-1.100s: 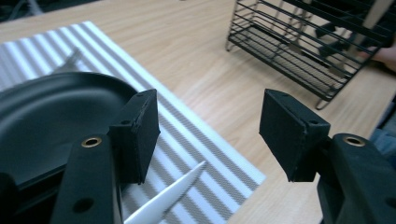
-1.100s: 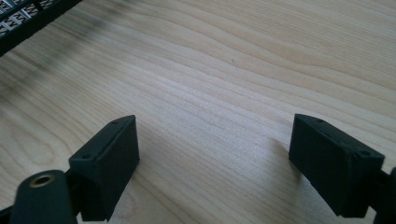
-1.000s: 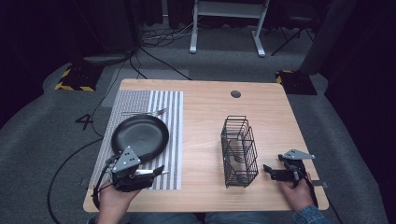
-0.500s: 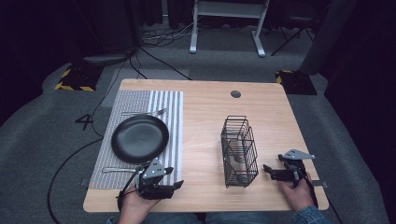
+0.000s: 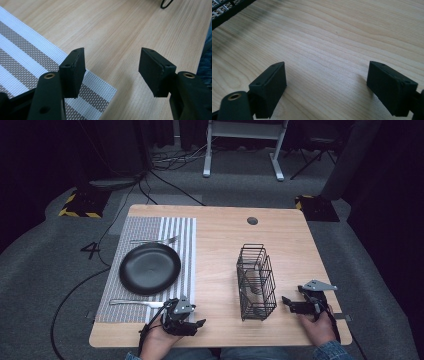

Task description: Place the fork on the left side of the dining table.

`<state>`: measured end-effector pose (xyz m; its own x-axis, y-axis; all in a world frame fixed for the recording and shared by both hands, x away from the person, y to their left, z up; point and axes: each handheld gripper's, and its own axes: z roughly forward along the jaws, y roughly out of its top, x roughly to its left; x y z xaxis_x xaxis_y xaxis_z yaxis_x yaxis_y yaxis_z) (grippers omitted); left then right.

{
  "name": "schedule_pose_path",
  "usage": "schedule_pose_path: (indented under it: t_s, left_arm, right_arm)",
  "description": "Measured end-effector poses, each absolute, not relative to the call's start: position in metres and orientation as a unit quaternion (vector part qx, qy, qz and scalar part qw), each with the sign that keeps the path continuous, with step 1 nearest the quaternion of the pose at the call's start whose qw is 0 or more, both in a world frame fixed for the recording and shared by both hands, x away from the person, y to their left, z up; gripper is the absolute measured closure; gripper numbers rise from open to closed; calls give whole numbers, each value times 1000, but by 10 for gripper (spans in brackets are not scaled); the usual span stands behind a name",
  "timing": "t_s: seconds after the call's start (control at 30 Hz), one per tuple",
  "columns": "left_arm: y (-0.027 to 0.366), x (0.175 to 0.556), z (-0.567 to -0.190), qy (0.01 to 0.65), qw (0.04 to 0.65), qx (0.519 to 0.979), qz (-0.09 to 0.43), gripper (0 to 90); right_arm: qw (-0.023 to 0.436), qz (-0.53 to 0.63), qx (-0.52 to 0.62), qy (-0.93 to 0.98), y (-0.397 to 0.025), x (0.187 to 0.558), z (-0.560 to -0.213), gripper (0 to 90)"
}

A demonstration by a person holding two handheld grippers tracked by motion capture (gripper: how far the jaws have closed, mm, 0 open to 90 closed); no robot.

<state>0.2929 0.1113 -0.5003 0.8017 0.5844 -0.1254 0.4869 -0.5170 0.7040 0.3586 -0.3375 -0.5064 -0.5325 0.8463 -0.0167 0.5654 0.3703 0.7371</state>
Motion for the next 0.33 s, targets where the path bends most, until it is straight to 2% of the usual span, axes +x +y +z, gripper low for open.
schedule_pose_path:
  t_s: [0.33]
  left_arm:
    - [103,290,-507,294,379,873,91,362]
  right_arm:
    - [201,349,440,803,-338,359,-506,158]
